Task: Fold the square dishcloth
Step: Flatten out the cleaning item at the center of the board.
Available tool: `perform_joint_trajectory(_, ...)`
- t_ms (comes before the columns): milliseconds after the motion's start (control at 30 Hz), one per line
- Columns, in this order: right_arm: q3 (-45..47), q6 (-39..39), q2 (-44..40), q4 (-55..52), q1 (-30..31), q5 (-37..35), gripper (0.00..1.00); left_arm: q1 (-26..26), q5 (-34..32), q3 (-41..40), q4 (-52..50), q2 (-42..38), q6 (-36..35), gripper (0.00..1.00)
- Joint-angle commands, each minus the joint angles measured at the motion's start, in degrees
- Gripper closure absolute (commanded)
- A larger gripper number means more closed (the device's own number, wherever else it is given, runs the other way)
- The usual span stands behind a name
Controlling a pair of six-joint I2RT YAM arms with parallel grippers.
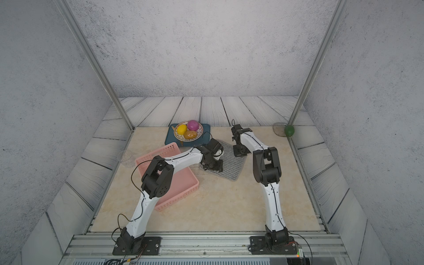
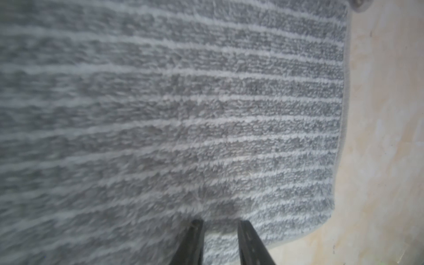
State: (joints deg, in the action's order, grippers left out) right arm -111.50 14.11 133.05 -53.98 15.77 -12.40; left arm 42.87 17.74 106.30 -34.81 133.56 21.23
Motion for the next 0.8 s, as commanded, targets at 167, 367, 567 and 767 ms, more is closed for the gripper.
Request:
perform_joint_trajectory(167,5.85,-0.01,-6.65,2.16,-1.7,-0.15,1.0,4.98,0.74,-2.26,3.41,1.65,1.37,0.78)
perform_joint_trajectory(367,10.64,-0.92,-10.18,3.45,-2.16,-1.47,1.0,9.56,1.5,-9.15,9.95,-2.95,6.06,0.84)
perform_joint_trajectory(567,15.01,-0.6,-13.01,5.8,-2.17,-0.23,1.0,12.19,0.48,-12.58,13.44,-6.76,9.49,0.71)
perform_joint_trajectory(767,14.76,-0.66,-12.76,6.19,-2.11,1.73,1.0,12.04,-2.4,-13.46,12.51,-11.64,9.07,0.32)
